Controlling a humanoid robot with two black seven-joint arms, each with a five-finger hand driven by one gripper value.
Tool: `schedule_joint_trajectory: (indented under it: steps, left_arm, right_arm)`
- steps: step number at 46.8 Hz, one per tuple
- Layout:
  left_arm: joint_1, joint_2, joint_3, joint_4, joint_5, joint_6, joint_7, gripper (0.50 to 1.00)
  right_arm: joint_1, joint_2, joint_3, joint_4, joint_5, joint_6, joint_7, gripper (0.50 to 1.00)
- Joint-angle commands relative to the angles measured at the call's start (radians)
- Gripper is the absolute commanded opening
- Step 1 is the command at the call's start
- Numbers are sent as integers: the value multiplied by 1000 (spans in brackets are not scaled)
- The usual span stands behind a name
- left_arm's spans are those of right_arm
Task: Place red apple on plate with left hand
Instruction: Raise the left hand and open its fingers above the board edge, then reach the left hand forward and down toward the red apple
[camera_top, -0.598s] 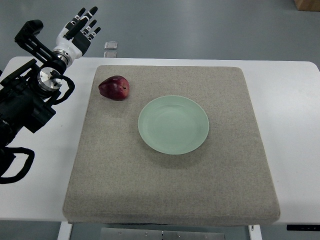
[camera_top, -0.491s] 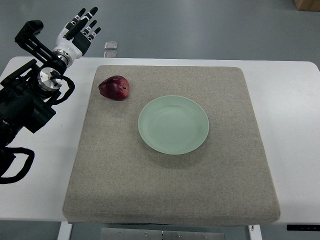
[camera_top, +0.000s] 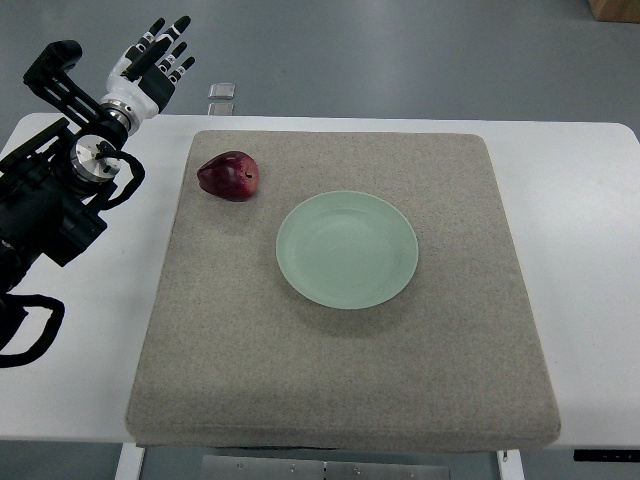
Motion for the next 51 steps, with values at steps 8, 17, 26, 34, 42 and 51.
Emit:
schedule_joint_trajectory:
  steps: [8, 17, 26, 34, 42, 51]
  left_arm:
    - [-45, 5, 191, -8, 59, -4, 0, 992]
    - [-56, 6, 268, -35, 218, -26, 0, 992]
    - [-89, 40, 268, -121, 560, -31, 0, 994]
    - [-121, 104, 271, -233, 766, -35, 0, 994]
    - [-129, 198, 317, -377, 982, -81, 3, 992]
    - [-151, 311, 417, -537, 1083, -136, 2, 992]
  right_arm:
    - [0, 0, 1, 1, 0, 0, 0, 964]
    - [0, 0, 0, 1, 0, 0, 0, 964]
    - [0, 0, 0, 1, 0, 0, 0, 964]
    - [0, 0, 1, 1, 0, 0, 0, 964]
    - [0, 0, 0, 1, 0, 0, 0, 964]
    - [0, 0, 0, -1, 0, 0, 0, 964]
